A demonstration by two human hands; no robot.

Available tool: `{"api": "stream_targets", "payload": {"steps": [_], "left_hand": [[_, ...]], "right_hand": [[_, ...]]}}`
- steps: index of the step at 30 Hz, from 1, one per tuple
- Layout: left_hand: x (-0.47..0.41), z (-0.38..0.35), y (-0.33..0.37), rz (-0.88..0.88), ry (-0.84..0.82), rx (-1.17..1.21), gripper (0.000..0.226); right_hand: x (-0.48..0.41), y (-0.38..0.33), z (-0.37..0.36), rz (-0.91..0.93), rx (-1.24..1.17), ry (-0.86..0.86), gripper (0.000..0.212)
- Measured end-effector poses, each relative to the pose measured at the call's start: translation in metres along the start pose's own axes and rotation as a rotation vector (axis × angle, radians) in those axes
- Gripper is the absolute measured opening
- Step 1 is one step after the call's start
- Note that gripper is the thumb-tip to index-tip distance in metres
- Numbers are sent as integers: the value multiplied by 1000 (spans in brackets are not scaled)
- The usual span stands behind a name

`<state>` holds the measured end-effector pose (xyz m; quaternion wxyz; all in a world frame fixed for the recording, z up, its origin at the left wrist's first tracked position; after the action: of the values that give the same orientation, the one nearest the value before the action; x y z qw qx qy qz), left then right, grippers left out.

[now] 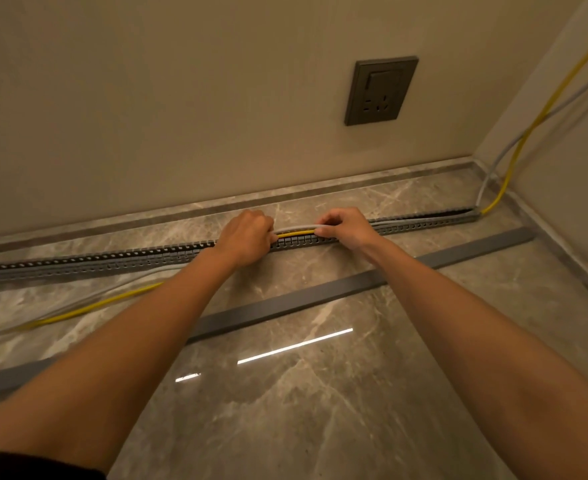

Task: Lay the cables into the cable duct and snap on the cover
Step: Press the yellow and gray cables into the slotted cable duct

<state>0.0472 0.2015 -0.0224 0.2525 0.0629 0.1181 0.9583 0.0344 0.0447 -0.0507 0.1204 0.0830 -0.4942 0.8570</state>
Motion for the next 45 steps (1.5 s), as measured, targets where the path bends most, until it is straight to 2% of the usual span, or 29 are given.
{"api": "stream_targets", "payload": {"steps": [5,8,13,16,17,19,20,24,28,33,36,39,45], "left_hand": [[0,8,11,22,76,36,12],[0,12,19,42,126,30,15],[-4,5,38,-58,86,-204,16],[0,1,45,-99,96,-246,19],[2,-1,48,-118,104,-243,22],[5,-3,53,-145,123,-253,25],[5,-3,55,-153,132,-267,25],[3,-9,63,-232,124,-266,24],[8,-10,66,-268,187,-210,22],[13,-14,70,-283,171,-301,13],[20,-11,79,-335,239,-403,18],[13,-20,74,-259,155,-378,22],[7,-19,71,-122,98,-304,23]], "right_hand": [[-4,-1,-2,-29,49,-27,9],[-2,-1,-2,-8,41,-40,9],[2,0,1,5,28,-102,15],[4,-2,1,33,41,-66,10],[5,-4,1,41,6,-49,12],[6,-6,1,58,-26,-29,27],[6,-7,2,68,-2,-16,29],[3,-9,5,89,70,23,7],[9,-15,4,173,213,63,15],[31,-13,11,395,527,139,22],[35,-12,17,424,622,159,25],[39,-13,14,438,656,142,29],[42,-13,12,384,657,94,32]]}}
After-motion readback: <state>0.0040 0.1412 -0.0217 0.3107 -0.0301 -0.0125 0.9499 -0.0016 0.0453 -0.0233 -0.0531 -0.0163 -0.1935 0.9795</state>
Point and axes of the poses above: each hand's wrist, its own x-axis away from the middle knuckle, its own z-axis out of the back of the hand, y = z × x, the point moved 9 cm from there along -x, towards the middle knuckle, and after that the axes turned 3 degrees about -z, right-handed, at the moved point
